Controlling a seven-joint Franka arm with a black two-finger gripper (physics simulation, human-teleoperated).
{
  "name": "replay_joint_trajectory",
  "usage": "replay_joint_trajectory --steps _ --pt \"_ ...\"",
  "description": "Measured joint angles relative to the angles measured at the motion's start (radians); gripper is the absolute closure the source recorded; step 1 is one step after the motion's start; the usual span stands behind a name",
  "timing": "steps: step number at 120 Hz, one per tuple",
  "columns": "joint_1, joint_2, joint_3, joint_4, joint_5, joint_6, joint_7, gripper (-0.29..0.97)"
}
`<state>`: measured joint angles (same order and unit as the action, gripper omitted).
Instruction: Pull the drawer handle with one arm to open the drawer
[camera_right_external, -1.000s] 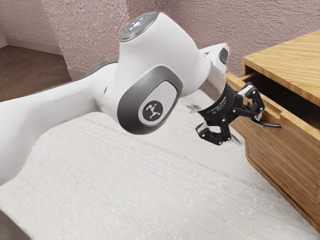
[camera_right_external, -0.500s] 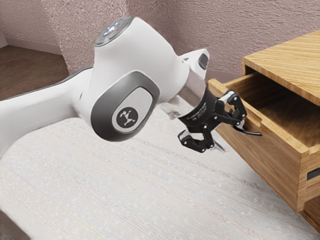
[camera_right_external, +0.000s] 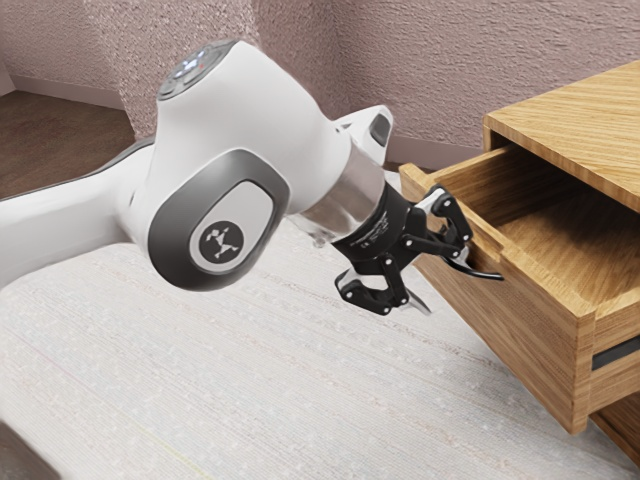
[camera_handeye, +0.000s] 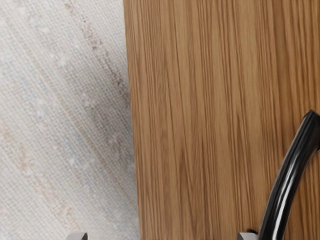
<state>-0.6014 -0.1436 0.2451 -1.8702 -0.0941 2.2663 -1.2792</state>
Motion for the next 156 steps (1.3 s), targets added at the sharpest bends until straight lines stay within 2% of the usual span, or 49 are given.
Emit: replay_joint_trajectory --steps 25,103,130,156 --pt "-0.004 -0.052 0.004 -0.051 -0.009 0.0 -0.012 0.34" --pt "-0.014 -0.243 0.014 -0.226 0.067 -0.005 -0.071 0.34" --pt "-0.015 -0.266 0.014 -0.244 0.08 -0.009 -0.089 0.34" --pt "-0.017 -0.278 0.023 -0.244 0.108 -0.011 -0.097 0.13"
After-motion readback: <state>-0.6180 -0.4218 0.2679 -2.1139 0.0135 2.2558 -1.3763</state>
